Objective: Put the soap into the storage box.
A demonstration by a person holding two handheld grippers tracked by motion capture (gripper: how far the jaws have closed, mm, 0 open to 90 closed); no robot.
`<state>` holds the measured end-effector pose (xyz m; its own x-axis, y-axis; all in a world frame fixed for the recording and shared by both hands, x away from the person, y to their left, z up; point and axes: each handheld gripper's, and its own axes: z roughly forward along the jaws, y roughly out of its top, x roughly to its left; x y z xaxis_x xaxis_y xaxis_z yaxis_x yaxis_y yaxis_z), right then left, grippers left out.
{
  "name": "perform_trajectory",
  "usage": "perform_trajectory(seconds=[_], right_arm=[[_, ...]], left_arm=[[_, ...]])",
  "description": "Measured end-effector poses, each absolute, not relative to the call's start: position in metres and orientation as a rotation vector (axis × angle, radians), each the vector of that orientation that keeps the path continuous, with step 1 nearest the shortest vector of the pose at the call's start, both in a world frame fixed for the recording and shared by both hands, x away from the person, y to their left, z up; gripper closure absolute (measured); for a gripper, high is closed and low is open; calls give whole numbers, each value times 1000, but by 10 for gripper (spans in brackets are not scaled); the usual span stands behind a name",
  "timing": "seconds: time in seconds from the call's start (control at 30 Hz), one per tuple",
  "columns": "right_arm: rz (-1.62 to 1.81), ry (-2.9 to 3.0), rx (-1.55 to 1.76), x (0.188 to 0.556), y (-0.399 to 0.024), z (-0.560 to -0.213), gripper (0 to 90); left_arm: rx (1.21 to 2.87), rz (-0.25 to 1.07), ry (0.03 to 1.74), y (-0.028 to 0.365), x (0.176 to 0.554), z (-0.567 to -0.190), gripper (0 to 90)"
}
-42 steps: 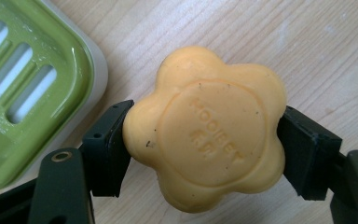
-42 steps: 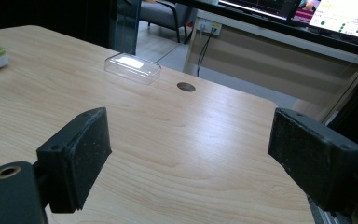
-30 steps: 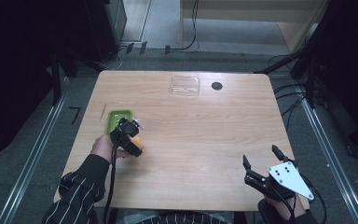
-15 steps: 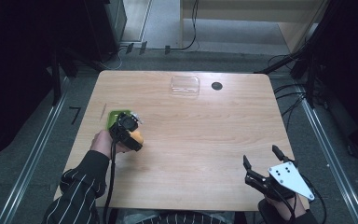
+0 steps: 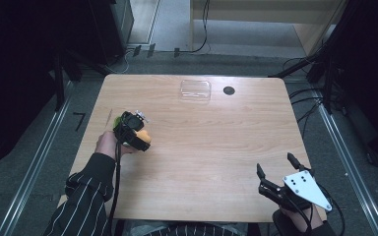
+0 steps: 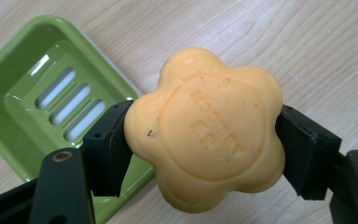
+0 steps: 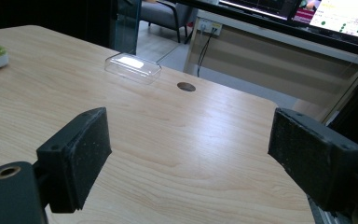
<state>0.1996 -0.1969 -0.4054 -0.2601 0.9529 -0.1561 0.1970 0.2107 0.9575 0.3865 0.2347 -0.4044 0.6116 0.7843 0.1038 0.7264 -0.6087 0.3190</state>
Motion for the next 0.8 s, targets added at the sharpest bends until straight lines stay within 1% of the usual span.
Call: perform_trajectory(seconds=[0.47,0.8], right_arm=[[1124,1640,1101,200,-197,-405,133],[1124,1640,1101,200,-197,-405,133]], left_arm=[[2546,401,1256,246,393,-402,276],[2462,445,1308,259,401,-397,276]])
